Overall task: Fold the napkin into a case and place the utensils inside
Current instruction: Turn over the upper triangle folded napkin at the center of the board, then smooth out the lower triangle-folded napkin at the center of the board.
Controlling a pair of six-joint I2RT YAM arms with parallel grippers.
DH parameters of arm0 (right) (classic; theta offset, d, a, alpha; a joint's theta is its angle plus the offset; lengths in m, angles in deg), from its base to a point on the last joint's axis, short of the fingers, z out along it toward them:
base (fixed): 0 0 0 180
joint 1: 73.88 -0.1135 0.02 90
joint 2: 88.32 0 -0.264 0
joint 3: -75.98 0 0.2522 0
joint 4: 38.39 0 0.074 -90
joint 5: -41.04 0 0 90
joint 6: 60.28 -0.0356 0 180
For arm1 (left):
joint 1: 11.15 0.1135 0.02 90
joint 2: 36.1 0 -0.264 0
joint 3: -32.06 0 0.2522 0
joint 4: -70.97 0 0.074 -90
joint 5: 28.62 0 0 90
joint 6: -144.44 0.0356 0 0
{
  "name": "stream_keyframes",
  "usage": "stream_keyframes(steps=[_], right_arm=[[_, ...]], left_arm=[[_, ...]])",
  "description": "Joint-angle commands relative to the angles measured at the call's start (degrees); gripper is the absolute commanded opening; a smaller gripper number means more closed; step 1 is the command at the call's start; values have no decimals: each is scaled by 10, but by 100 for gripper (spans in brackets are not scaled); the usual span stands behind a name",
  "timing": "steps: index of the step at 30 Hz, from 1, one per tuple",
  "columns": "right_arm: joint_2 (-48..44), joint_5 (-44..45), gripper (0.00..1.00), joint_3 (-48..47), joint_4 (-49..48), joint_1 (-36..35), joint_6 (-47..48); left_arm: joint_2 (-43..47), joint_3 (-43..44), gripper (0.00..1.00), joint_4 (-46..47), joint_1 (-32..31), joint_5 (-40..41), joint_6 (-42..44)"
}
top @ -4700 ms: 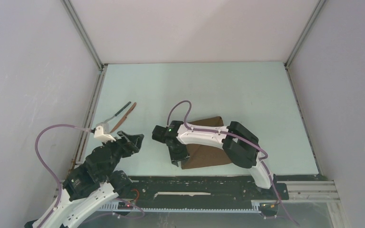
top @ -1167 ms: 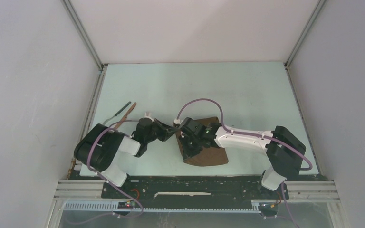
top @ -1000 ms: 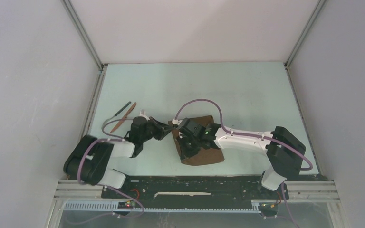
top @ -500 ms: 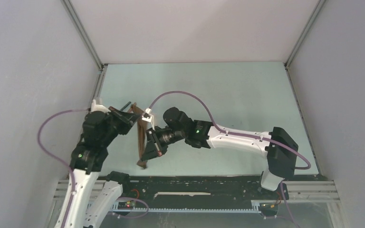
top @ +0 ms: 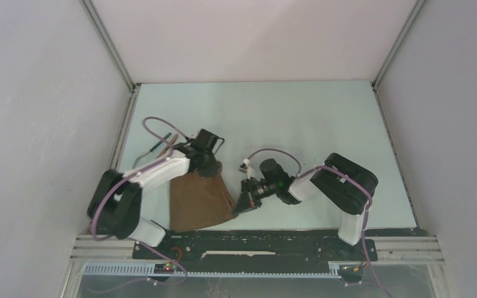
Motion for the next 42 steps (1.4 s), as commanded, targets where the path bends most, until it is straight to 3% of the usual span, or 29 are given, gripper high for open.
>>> stream_keyframes(steps=[1,7,11,17,21,24,27,31,34,37,40,42], right_arm=[[-16,-99,0,78,-63,19,20],[-26,-68,0,141,-57,39,33],[-75,-18,0,153,73,61,93],[-234,101,51,151,318,88,152],[-297,124,65,135,434,110,183],[-303,151,69,101,458,106,180],[-280,227,67,51,494,98,126],[-245,190,54,51,403,111,62],[-203,143,49,51,342,110,60],[-181,137,45,51,338,103,75],[-169,132,42,51,347,88,97],[-172,145,41,59,352,76,107]], left_arm=[[-84,65,0,130,-41,112,24],[-182,107,0,175,-82,70,24],[-193,130,5,188,-106,47,43],[-119,140,59,179,-111,-19,89],[-40,114,74,148,-111,-71,113],[25,57,76,126,-111,-81,114],[77,-20,68,126,-114,-115,83],[116,-99,63,154,-173,-158,26],[100,-113,66,165,-231,-188,-20],[76,-91,64,123,-271,-167,-20],[42,-73,49,104,-290,-171,-27],[18,-66,46,102,-306,-169,-34]])
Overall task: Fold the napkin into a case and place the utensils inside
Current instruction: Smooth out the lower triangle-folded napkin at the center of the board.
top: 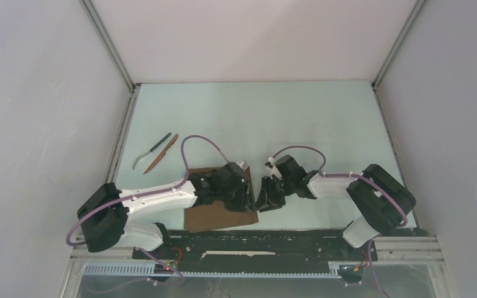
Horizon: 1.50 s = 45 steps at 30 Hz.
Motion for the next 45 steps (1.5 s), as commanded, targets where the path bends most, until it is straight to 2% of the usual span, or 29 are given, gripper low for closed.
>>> stream_keyframes(steps=[1,5,8,15,22,37,45], right_arm=[[-3,-2,41,8,-22,-24,26],[-5,-21,35,42,-66,-25,18],[0,-35,34,51,-80,-30,21],[3,-42,34,68,-96,-31,30],[27,-52,22,70,-131,-31,22],[37,-61,9,70,-146,-29,15],[37,-65,6,70,-147,-29,16]], left_arm=[[-46,36,45,-15,-28,0,-26],[-90,71,40,-51,-52,26,-22],[-115,80,37,-59,-63,32,-30],[-112,93,39,-95,-85,73,-42],[-109,95,42,-119,-85,87,-38],[-182,138,32,-123,-85,81,-8],[-156,140,34,-158,-87,112,-8]])
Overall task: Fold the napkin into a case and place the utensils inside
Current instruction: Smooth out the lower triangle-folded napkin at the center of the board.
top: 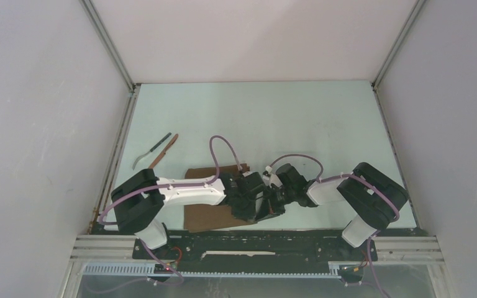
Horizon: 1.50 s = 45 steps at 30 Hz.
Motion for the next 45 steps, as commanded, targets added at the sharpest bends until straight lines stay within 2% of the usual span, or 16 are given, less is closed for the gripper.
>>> stream_keyframes(steps=[1,8,12,19,29,36,41,43,45], right_arm=[[2,-4,5,4,-22,-2,6],[11,-11,2,4,-28,-1,5],[15,-15,1,4,-32,-1,7],[17,-19,0,4,-37,0,4],[17,-25,0,4,-40,0,5],[22,-28,0,4,-42,3,6],[32,-32,0,4,-50,4,3],[34,-34,0,4,-53,5,1],[34,-36,0,4,-55,6,-1]], left_arm=[[21,19,34,-31,-4,34,13],[-19,34,32,-10,-4,3,23],[-23,46,36,-11,-4,2,31],[-46,55,29,-15,-4,-9,38],[-45,46,29,-31,-4,2,41],[-58,45,22,-19,-4,-10,43],[-49,52,10,-31,-4,1,48],[-38,60,1,-42,-4,8,51],[-23,64,0,-45,-4,9,51]])
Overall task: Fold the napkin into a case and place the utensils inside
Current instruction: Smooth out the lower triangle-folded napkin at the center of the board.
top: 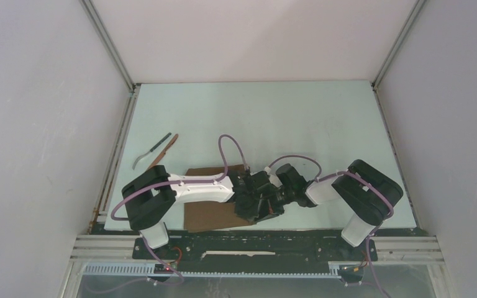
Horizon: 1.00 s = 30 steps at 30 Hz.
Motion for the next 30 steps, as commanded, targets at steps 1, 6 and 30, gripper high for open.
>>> stream_keyframes(steps=[1,6,30], right_arm=[[7,-4,0,1,-17,1,0],[8,-7,0,1,-19,7,-1],[-67,27,26,1,118,28,54]], left_arm=[[34,24,0,-18,-4,12,11],[39,37,0,-8,-7,-15,12],[111,61,38,-57,-3,12,34]])
